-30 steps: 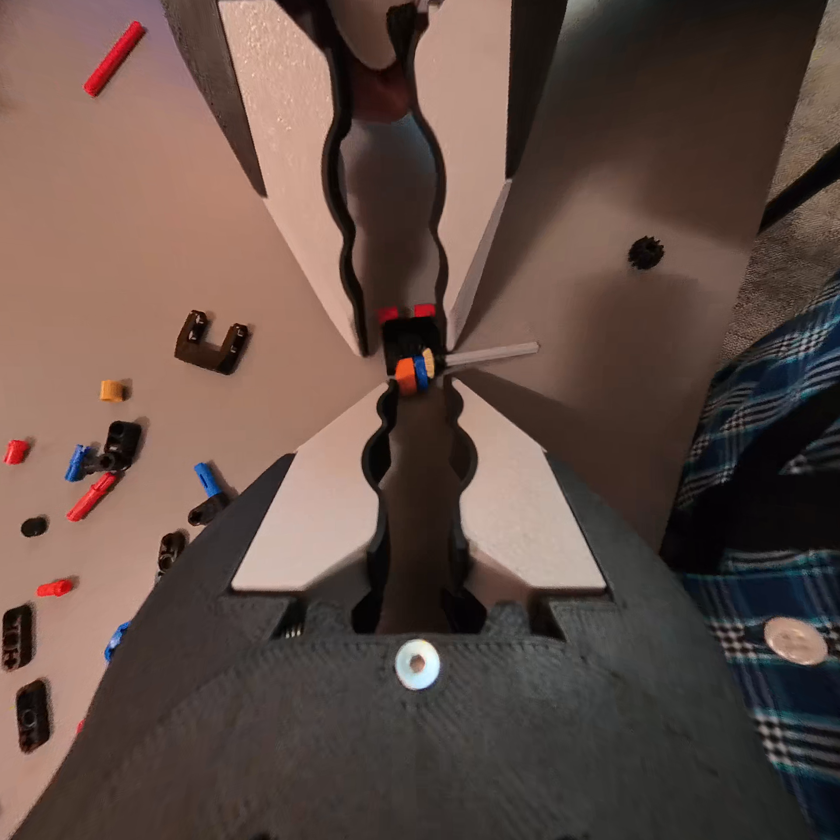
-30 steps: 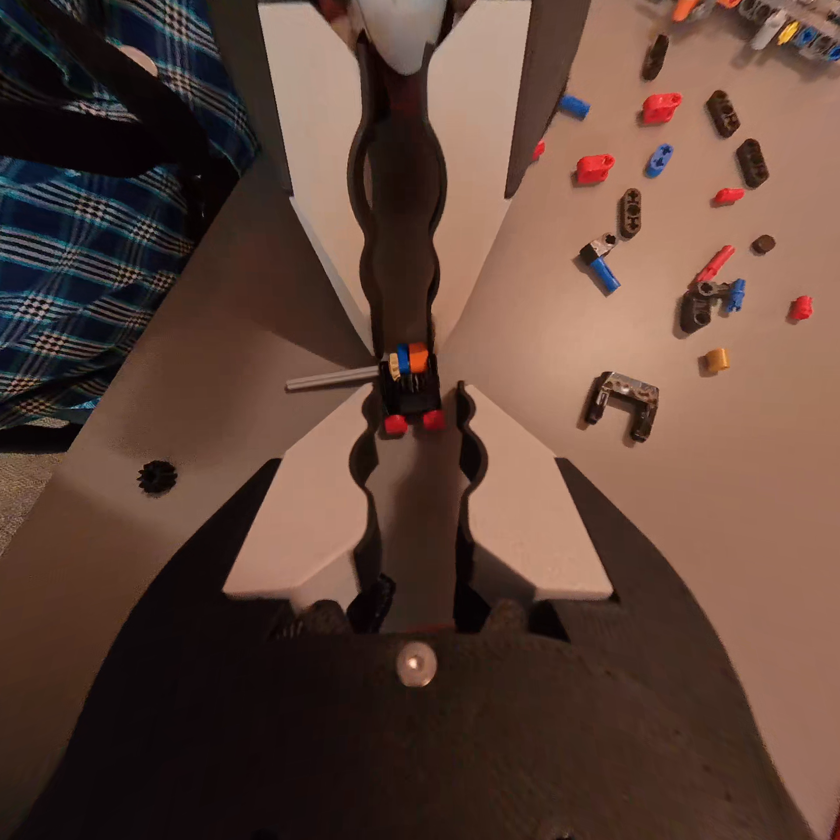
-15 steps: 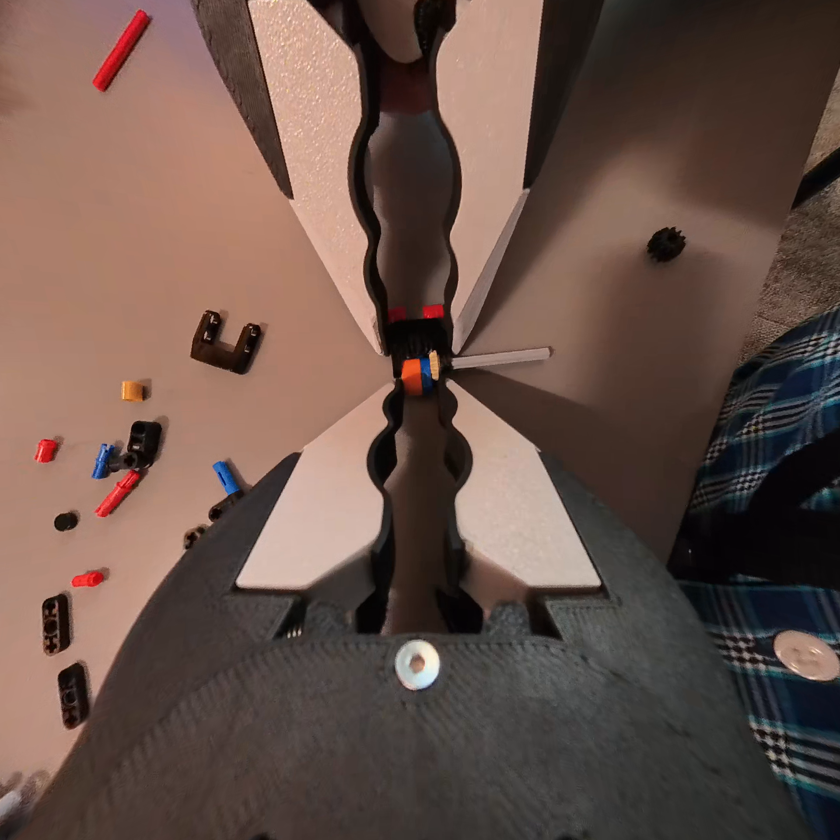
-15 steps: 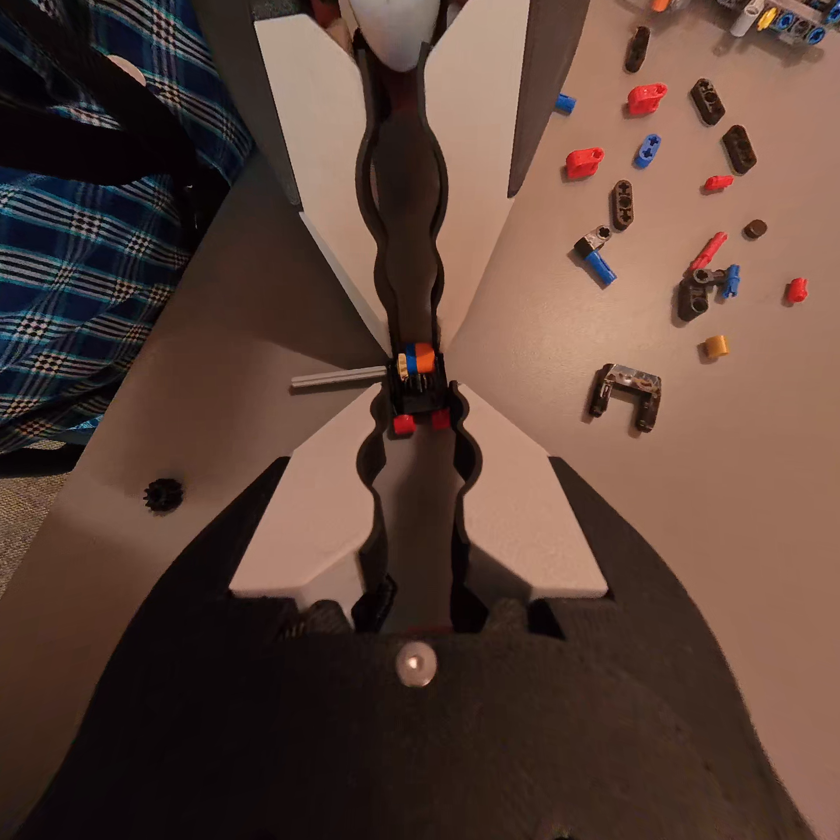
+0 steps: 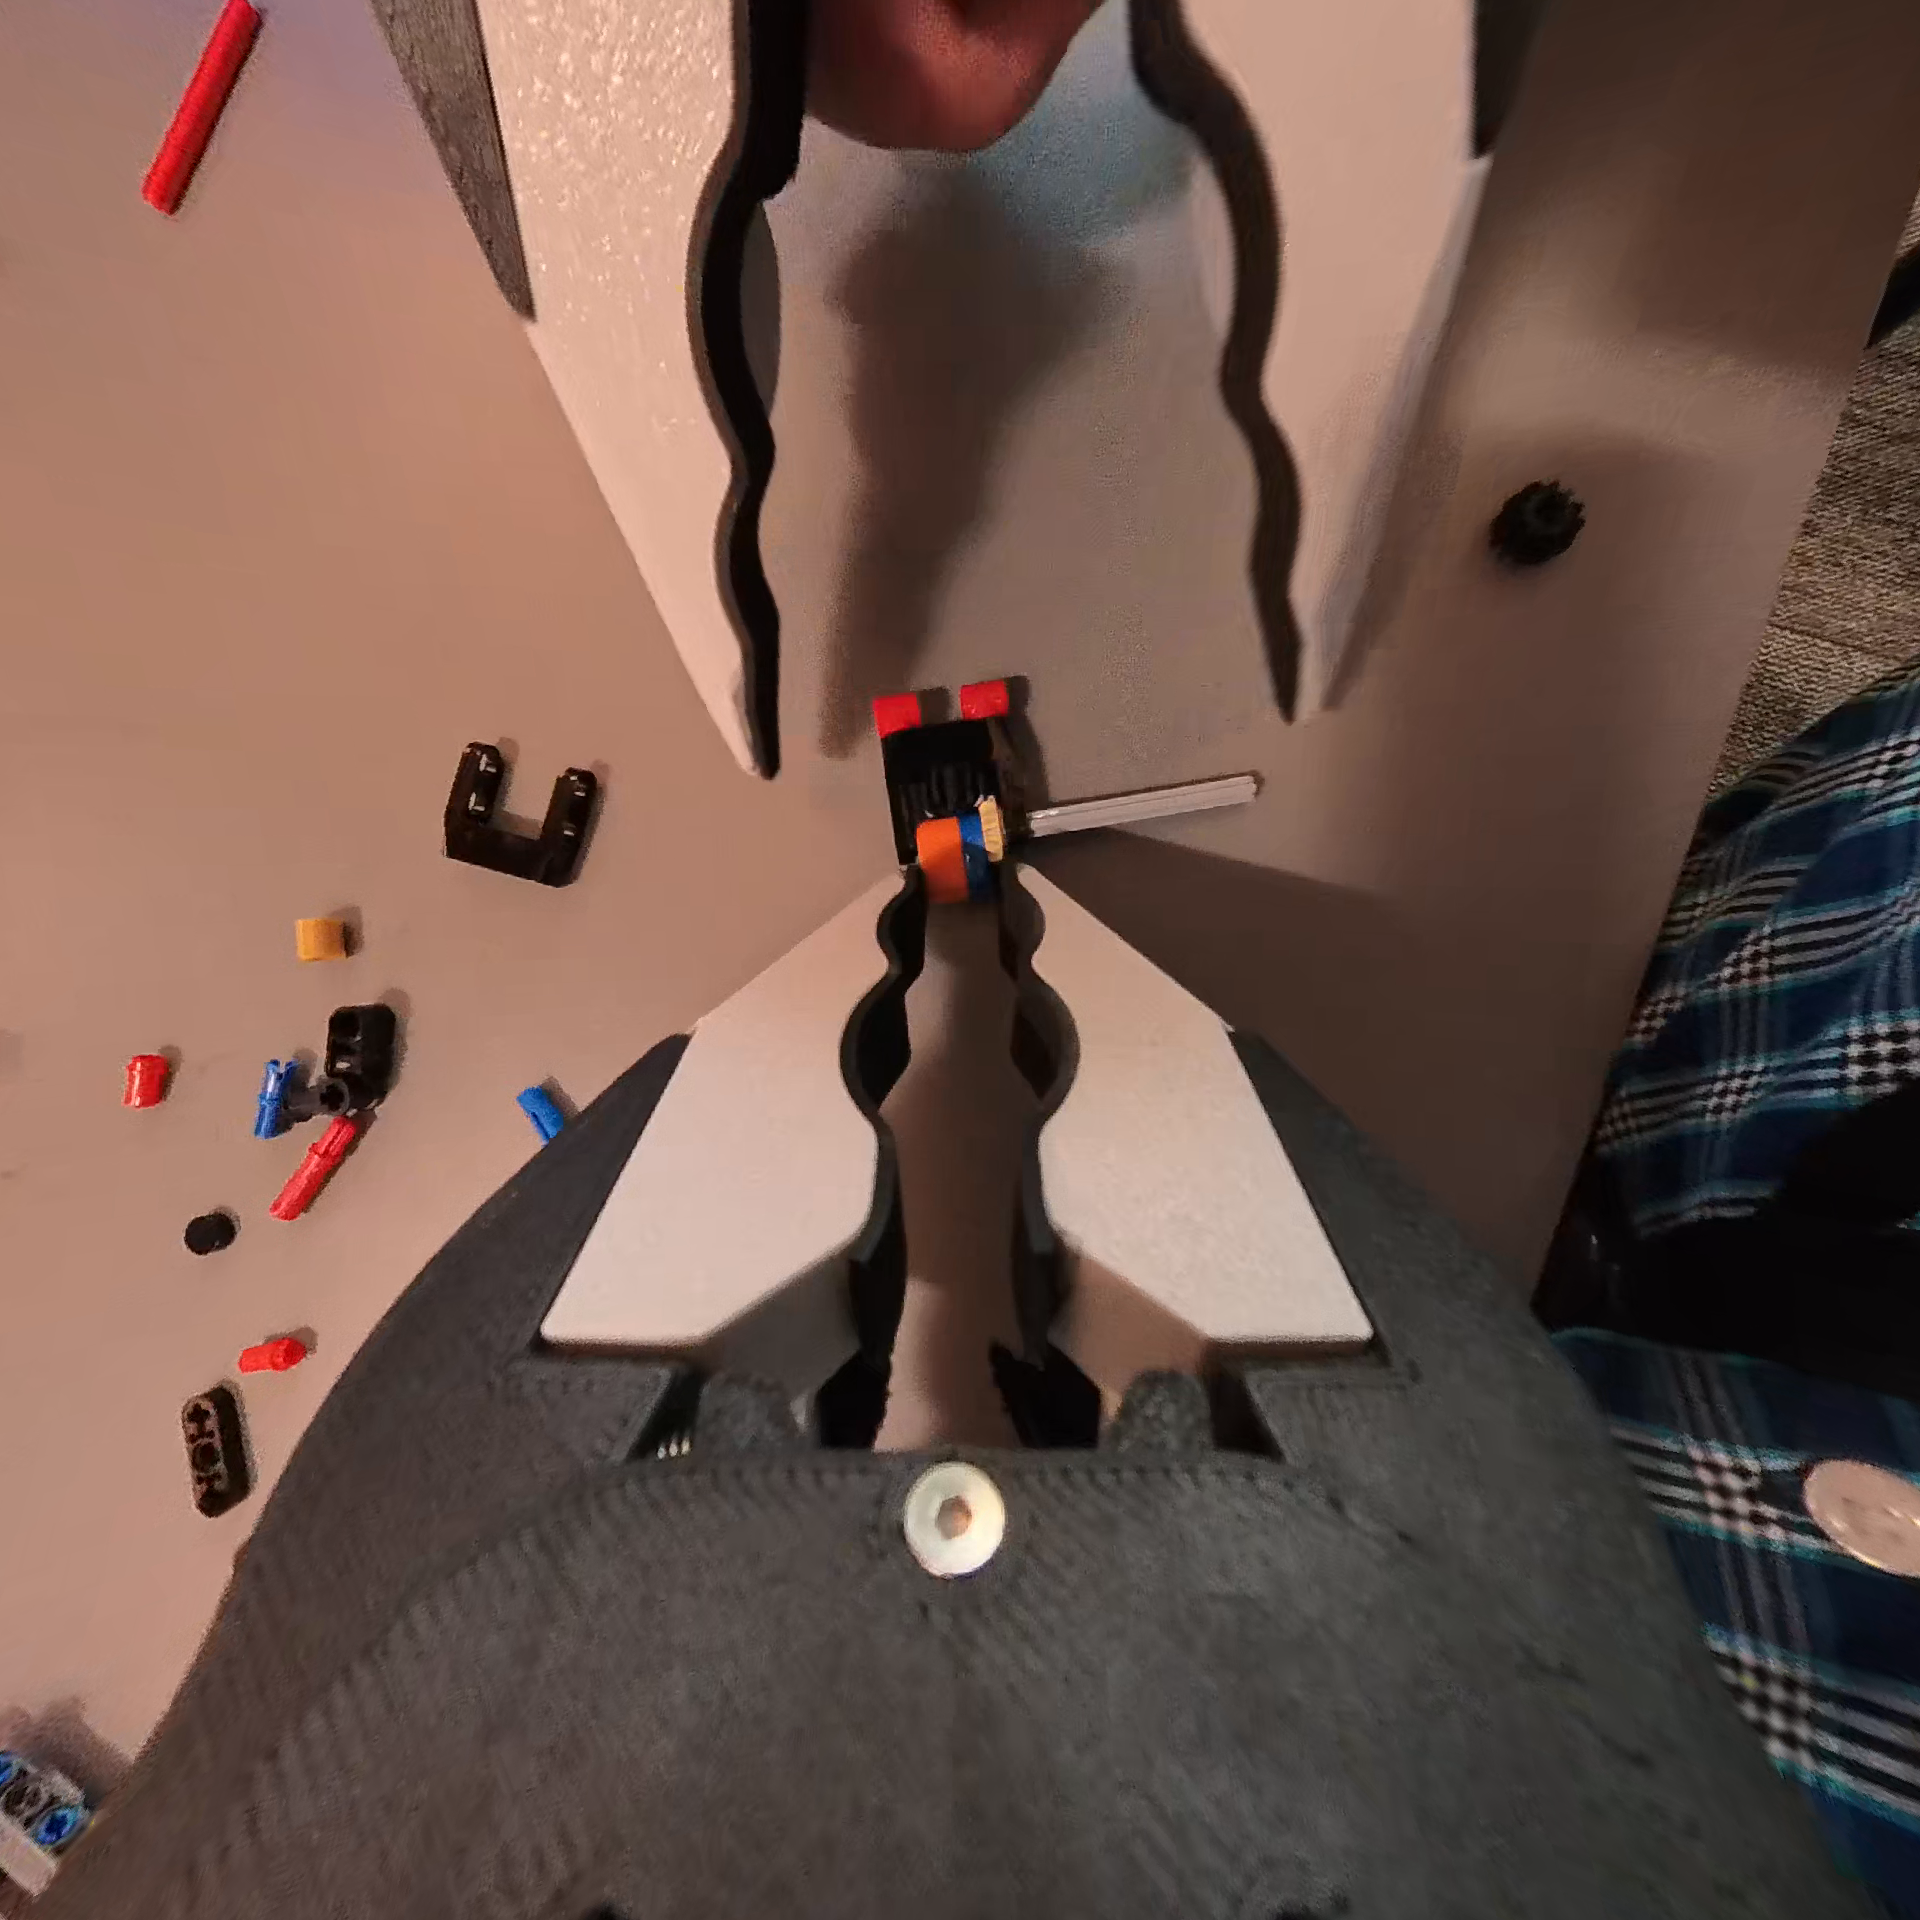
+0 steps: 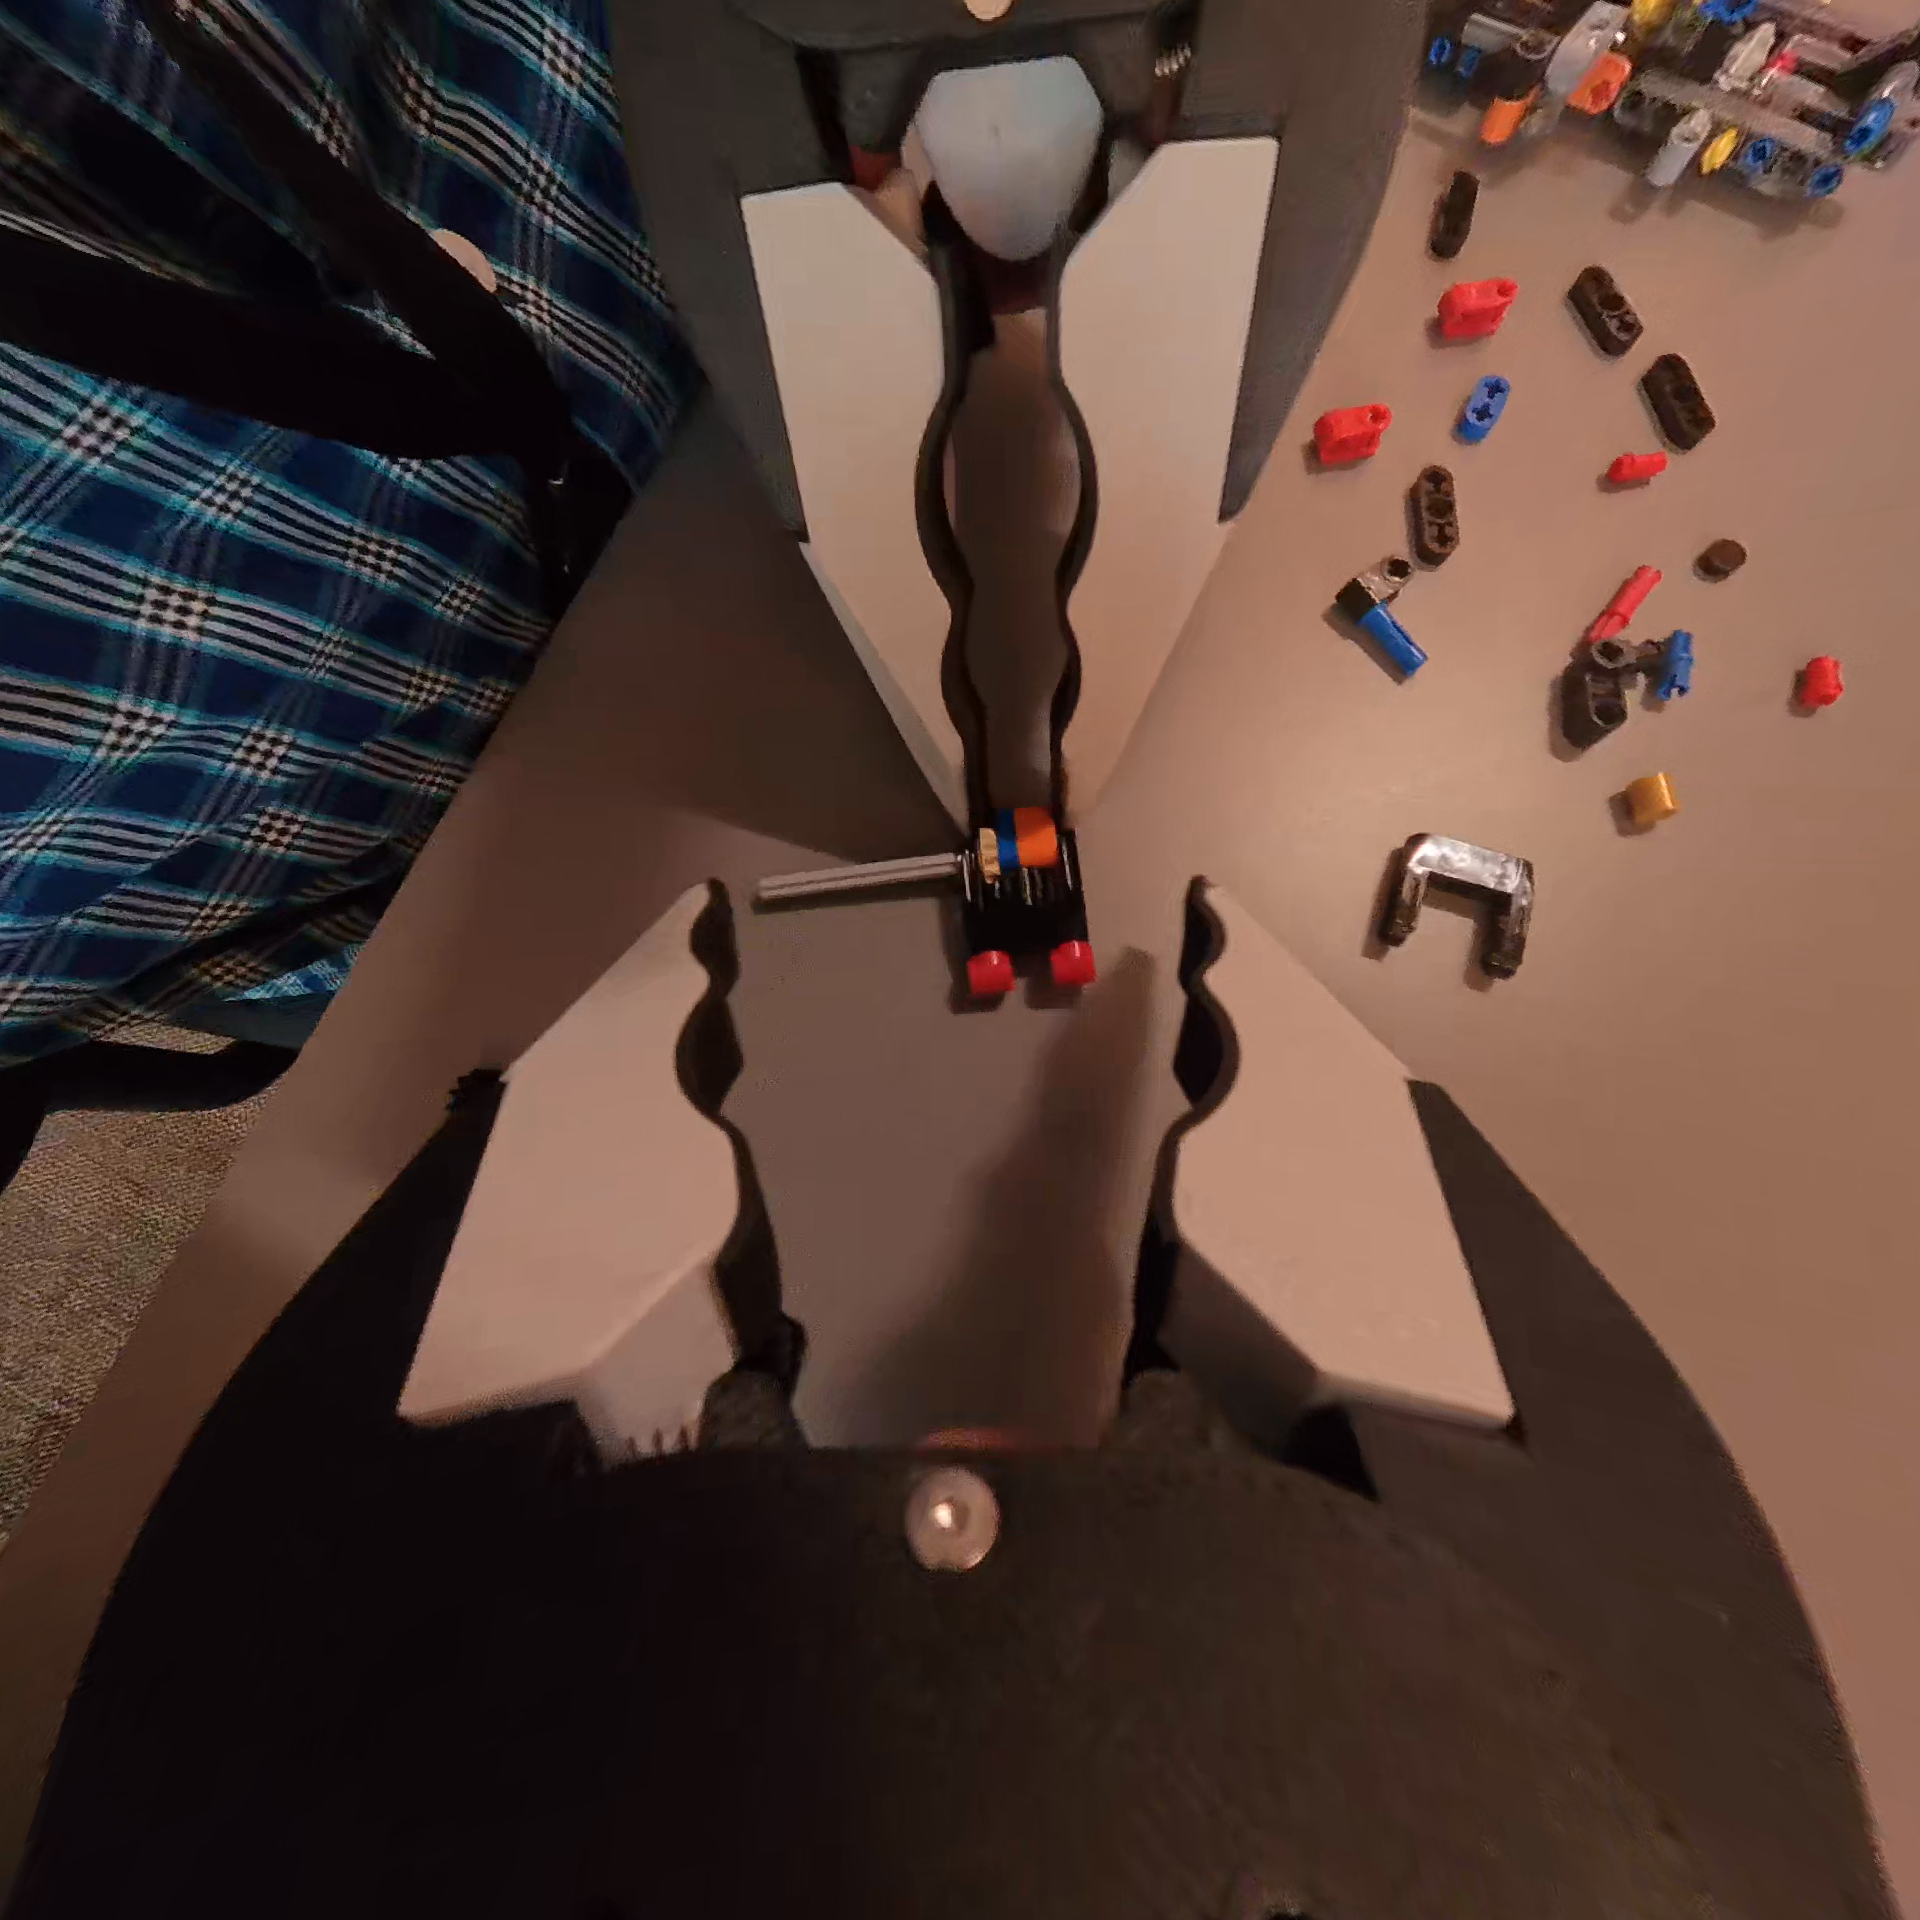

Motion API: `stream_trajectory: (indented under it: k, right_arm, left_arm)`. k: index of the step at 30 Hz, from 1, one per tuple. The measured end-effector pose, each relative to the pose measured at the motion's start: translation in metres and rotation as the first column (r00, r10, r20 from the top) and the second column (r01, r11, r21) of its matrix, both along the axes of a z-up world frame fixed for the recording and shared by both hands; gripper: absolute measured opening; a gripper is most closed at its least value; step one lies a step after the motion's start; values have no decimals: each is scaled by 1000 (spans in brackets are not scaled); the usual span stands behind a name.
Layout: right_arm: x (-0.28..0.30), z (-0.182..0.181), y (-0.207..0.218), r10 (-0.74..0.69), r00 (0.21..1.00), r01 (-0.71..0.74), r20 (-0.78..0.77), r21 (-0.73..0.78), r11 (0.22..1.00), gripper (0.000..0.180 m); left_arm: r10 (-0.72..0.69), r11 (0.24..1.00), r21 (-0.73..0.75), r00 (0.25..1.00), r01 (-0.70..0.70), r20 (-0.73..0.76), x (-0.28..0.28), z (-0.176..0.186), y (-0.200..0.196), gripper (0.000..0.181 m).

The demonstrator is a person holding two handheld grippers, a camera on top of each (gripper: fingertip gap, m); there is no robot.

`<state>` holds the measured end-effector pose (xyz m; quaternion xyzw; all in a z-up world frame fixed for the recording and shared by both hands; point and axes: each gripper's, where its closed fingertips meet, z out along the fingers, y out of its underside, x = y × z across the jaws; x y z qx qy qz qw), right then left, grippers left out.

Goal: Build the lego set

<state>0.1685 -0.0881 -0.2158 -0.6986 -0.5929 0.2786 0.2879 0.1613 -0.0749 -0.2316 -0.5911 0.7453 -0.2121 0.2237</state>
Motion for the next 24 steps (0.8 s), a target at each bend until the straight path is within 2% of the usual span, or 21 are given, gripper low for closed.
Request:
stream_trajectory:
  k: [3,6,10,12,14,17,24]
  right_arm:
    - [-3,-10,-6,24,999,-25,42,8,1000,83]
    - [-5,-13,-8,24,999,-24,41,6,1000,66]
    - [-3,-14,-6,4,999,-4,40,17,1000,52]
    - [-4,-14,-5,2,999,-3,42,20,1000,54]
    - [-6,-13,-10,7,1000,-7,25,-19,1000,71]
    - [-7,-13,-16,14,1000,-13,26,-26,1000,79]
    - [-7,-16,-10,-35,999,34,35,39,999,68]
  left_arm:
    - [-9,1000,23,1000,9,-4,1,0,1,12]
    - [-16,1000,27,1000,16,-6,2,0,0,12]
    - [-30,999,32,999,30,-13,3,0,-2,12]
    - [-34,999,33,999,34,-20,3,0,-2,12]
    - [-34,999,28,999,35,-22,3,0,-2,12]
    - [-32,999,20,999,32,-22,2,0,-2,12]
    - [-43,998,34,998,45,-35,3,0,-2,12]
